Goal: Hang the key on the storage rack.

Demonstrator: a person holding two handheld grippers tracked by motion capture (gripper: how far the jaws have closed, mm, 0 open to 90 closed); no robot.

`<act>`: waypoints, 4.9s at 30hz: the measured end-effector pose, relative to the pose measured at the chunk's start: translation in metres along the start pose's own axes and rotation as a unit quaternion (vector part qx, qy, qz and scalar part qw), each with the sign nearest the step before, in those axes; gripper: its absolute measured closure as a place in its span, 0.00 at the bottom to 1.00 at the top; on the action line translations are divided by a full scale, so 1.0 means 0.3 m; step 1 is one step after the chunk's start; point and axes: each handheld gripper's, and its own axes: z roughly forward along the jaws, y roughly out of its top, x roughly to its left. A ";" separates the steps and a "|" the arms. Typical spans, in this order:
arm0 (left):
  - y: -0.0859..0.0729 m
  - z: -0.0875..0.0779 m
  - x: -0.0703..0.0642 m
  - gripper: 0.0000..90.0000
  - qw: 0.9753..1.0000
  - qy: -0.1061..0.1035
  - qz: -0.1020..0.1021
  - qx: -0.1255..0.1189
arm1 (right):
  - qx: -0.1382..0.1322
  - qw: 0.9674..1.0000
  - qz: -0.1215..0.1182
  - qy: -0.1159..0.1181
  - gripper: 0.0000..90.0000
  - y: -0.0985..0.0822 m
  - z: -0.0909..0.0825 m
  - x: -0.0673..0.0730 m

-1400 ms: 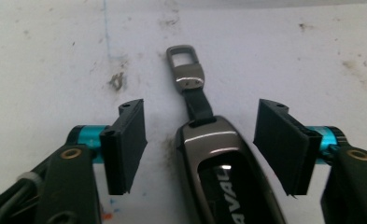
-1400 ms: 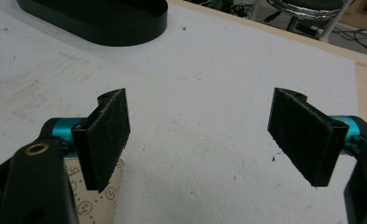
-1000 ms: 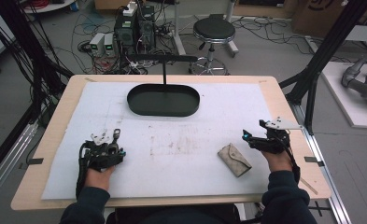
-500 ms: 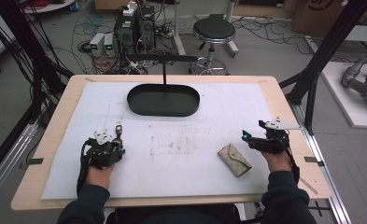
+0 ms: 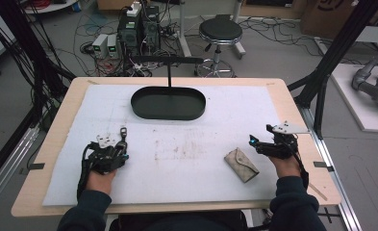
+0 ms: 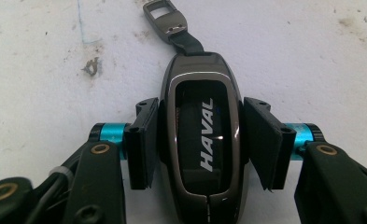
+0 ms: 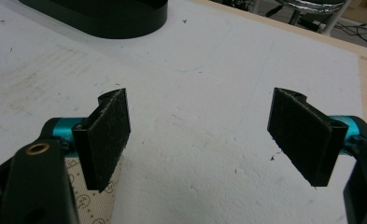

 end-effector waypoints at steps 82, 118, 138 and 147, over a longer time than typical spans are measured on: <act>0.080 0.081 0.014 0.54 1.000 -0.023 0.013 0.005 | 0.012 1.000 0.003 0.008 0.24 -0.011 0.011 -0.002; 0.393 -0.079 0.026 0.54 0.982 -0.081 -0.012 -0.168 | 0.010 1.000 0.009 0.010 0.24 -0.009 0.017 -0.008; 0.719 0.018 0.067 0.54 0.979 -0.080 -0.036 -0.186 | 0.009 1.000 0.015 0.013 0.24 -0.012 0.017 -0.014; 0.780 0.039 0.073 0.54 0.978 -0.070 -0.043 -0.194 | 0.008 1.000 0.020 0.012 0.24 -0.024 0.011 -0.027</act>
